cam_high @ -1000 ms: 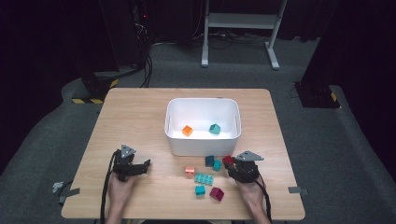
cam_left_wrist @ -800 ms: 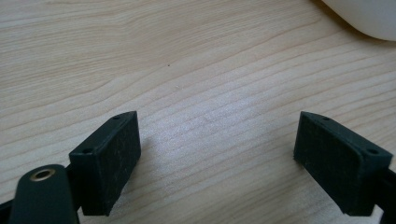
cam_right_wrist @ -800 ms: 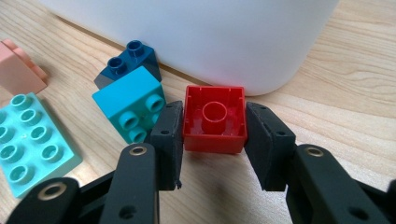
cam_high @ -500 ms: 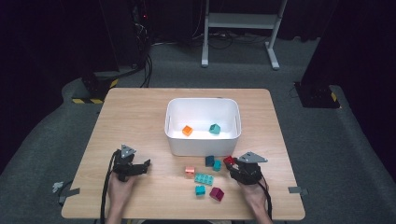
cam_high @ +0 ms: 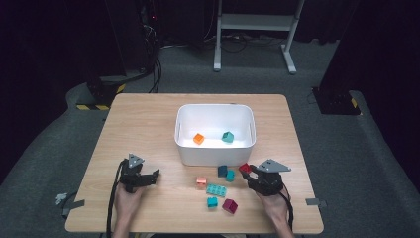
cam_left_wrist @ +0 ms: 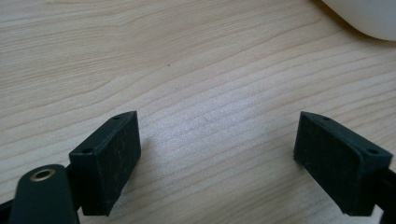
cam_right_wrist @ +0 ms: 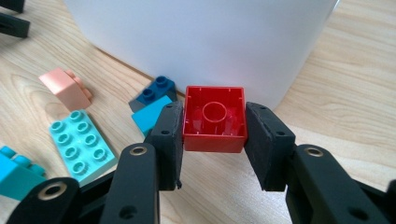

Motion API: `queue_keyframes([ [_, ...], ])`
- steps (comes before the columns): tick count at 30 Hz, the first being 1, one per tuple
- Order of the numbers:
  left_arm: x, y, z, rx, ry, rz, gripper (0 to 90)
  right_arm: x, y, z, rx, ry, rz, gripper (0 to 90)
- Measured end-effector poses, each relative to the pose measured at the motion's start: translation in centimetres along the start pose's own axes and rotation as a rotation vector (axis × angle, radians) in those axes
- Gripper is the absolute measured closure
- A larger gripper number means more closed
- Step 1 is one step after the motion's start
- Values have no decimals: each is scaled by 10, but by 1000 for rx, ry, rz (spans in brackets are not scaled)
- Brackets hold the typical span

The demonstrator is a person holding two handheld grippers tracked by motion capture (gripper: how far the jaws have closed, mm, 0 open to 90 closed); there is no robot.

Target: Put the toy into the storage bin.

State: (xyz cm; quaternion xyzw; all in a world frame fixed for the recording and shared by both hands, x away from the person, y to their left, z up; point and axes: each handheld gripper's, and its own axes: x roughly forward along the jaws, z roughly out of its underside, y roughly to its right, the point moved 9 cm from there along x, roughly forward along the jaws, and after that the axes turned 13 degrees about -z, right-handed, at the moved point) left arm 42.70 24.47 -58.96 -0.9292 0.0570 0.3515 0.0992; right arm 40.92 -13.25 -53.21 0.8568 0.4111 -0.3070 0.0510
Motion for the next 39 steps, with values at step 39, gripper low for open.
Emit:
queue_keyframes([
  [39,0,0,0,0,1,1,148,-49,-12,-68,-73,85,-95,589],
])
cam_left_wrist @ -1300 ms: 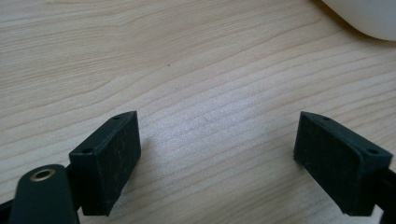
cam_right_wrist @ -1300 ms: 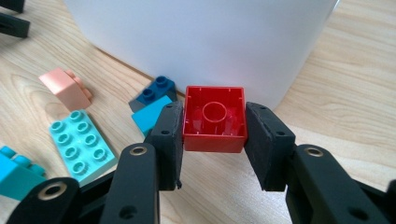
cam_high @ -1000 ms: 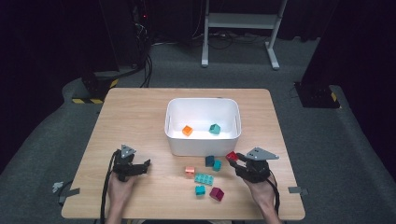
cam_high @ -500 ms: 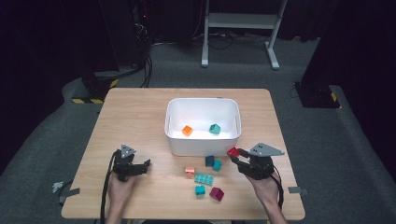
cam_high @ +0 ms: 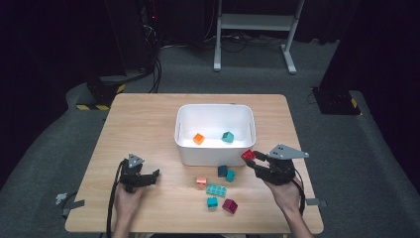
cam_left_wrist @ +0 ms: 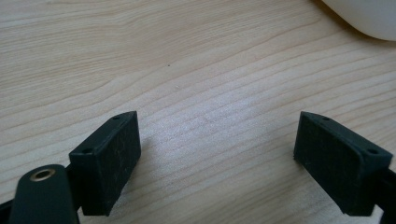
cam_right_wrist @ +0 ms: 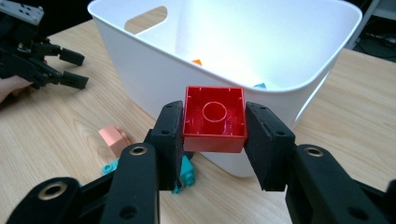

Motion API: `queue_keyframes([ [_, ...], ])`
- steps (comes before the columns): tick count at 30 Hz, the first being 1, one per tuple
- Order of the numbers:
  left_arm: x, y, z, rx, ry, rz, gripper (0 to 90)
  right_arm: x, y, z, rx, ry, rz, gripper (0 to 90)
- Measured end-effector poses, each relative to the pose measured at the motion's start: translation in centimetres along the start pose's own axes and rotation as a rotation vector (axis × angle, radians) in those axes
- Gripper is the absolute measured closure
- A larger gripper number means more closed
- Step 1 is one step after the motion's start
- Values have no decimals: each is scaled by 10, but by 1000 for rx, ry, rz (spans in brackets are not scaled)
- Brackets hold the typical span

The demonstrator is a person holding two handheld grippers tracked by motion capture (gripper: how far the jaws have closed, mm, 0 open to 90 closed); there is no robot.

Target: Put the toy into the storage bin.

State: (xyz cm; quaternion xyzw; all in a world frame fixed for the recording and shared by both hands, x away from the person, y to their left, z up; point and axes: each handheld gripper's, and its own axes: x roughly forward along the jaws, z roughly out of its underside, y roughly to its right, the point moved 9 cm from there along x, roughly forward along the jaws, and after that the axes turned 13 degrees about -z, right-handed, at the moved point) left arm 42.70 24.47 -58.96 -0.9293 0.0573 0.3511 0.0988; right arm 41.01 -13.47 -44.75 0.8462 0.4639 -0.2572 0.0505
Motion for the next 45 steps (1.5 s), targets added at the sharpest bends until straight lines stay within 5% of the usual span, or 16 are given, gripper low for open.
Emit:
queue_keyframes([
  [15,0,0,0,0,0,0,148,-7,6,-31,20,33,-49,589],
  [34,0,0,0,0,0,0,148,13,29,-63,64,67,-61,588],
  [45,0,0,0,3,1,-2,148,31,42,-73,86,42,-50,588],
])
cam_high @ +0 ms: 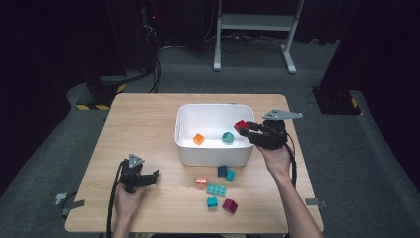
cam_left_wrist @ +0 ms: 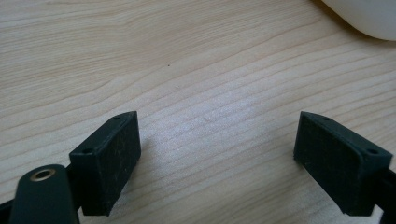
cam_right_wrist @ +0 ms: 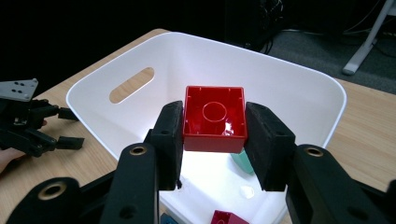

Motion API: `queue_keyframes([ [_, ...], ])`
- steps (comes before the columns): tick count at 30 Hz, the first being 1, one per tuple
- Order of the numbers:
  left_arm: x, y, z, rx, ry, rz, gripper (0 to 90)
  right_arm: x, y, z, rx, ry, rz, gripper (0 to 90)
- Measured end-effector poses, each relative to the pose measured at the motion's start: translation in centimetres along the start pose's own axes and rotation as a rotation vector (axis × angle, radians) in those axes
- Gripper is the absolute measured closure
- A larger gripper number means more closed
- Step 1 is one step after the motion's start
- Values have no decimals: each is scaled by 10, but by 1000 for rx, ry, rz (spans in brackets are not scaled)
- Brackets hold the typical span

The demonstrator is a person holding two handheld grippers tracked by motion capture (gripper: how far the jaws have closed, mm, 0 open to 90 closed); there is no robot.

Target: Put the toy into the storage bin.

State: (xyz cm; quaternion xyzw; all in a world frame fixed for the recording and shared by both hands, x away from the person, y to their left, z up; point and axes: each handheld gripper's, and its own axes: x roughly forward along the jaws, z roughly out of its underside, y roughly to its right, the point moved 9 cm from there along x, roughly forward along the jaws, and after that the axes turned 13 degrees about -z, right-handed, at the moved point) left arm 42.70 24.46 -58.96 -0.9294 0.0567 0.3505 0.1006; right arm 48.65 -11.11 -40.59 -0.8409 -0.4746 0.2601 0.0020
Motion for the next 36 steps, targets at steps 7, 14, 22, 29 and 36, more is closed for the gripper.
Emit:
queue_keyframes([
  [7,0,0,0,-1,-1,0,146,10,4,-7,-12,-22,16,588],
  [14,0,0,0,-1,-1,1,144,24,11,-7,-5,-52,32,586],
  [22,0,0,0,-1,-1,1,144,37,21,-6,-1,-91,60,585],
  [29,0,0,0,-1,-1,0,144,43,24,-6,-2,-115,79,584],
  [36,0,0,0,-2,-1,1,144,49,30,-3,0,-130,91,498],
])
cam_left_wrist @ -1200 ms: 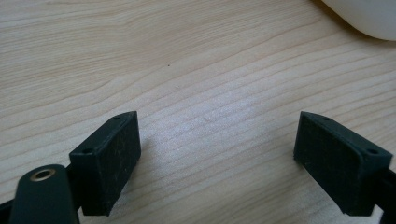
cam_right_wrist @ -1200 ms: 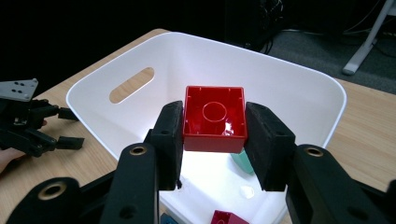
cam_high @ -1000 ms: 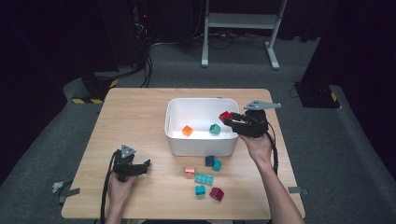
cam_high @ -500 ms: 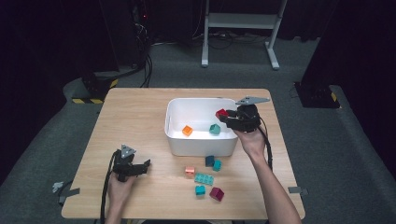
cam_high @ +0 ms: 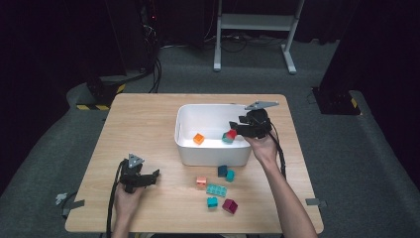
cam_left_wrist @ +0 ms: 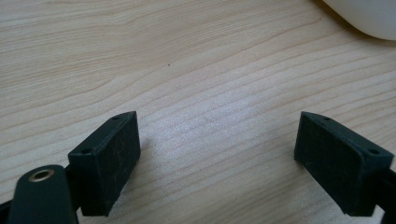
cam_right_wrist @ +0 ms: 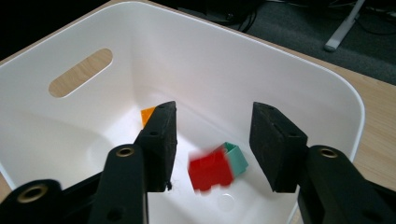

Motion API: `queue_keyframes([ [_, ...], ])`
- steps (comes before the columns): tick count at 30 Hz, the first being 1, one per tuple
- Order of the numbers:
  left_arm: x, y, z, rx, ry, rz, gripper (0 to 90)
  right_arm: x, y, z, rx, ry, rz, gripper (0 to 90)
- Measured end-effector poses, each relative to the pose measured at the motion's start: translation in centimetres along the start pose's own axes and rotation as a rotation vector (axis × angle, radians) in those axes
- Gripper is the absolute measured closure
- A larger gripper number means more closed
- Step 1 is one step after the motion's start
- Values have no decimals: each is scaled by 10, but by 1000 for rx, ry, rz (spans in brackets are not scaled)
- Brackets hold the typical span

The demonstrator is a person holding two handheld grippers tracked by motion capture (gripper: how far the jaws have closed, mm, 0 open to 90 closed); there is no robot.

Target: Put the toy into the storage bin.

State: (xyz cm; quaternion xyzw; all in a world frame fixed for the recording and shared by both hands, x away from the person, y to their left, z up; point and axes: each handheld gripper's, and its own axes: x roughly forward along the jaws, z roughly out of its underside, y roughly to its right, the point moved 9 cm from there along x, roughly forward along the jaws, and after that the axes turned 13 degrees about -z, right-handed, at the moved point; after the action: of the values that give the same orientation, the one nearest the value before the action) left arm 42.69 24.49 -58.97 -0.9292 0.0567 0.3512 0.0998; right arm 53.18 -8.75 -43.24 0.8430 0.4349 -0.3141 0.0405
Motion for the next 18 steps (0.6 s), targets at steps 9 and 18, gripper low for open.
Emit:
queue_keyframes([
  [9,0,0,0,0,0,0,144,-14,-8,-2,-30,31,-3,446],
  [18,0,0,0,0,0,0,144,-35,-14,3,-29,102,-17,428],
])
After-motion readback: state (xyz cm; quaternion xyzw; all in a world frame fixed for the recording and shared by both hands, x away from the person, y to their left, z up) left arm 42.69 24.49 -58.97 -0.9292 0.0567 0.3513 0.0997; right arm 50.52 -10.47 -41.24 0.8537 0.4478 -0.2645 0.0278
